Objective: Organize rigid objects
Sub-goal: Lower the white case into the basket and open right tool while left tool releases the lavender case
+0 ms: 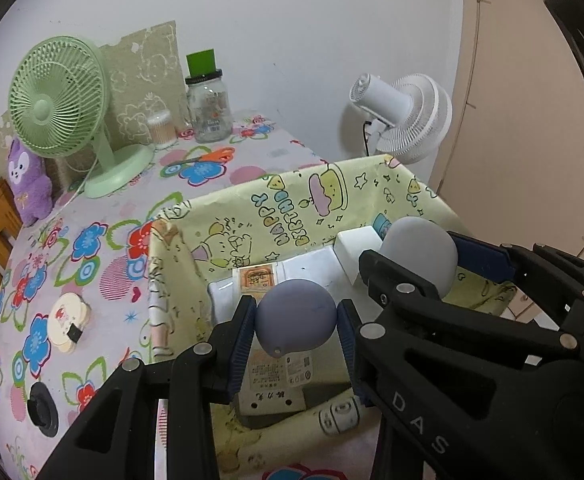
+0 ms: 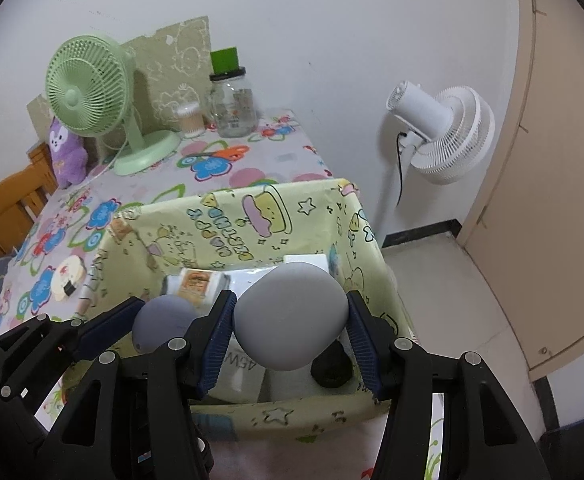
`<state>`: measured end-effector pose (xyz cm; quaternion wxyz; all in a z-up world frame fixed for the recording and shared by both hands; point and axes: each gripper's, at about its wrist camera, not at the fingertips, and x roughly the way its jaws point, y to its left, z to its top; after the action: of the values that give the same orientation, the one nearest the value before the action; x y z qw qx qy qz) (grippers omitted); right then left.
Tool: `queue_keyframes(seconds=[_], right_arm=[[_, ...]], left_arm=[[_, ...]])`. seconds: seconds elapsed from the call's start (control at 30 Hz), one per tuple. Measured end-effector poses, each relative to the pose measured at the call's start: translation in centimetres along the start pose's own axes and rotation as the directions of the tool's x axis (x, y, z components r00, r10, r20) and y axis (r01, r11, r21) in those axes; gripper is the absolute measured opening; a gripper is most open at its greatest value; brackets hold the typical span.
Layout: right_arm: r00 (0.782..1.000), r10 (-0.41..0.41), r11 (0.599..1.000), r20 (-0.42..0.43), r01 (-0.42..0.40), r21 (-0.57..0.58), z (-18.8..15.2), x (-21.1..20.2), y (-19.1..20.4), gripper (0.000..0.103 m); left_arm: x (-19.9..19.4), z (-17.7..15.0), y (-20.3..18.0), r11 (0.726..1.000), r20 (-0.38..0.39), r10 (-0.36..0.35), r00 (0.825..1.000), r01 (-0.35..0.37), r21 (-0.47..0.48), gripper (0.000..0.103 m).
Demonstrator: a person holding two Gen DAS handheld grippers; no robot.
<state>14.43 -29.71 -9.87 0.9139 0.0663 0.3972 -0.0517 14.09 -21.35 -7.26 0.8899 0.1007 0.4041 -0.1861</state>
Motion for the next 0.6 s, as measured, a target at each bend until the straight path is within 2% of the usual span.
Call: queue_keyframes(seconds=[0.3, 0.6], right_arm=[[0.999, 0.034, 0.999, -0.022, -0.033, 0.005, 0.9, 1.6, 0.3, 0.059], [0.999, 0.021, 1.0, -0.028, -0.021, 0.003, 0.9, 2.0, 0.6, 0.059]], left_arm=[[1.0, 0.7, 0.6, 1.0, -0.012, -0.014, 1.0, 0.014, -0.005, 0.045], [1.2, 0.6, 0.6, 1.0, -0.017, -0.009, 1.0, 0.009, -0.002, 0.054]])
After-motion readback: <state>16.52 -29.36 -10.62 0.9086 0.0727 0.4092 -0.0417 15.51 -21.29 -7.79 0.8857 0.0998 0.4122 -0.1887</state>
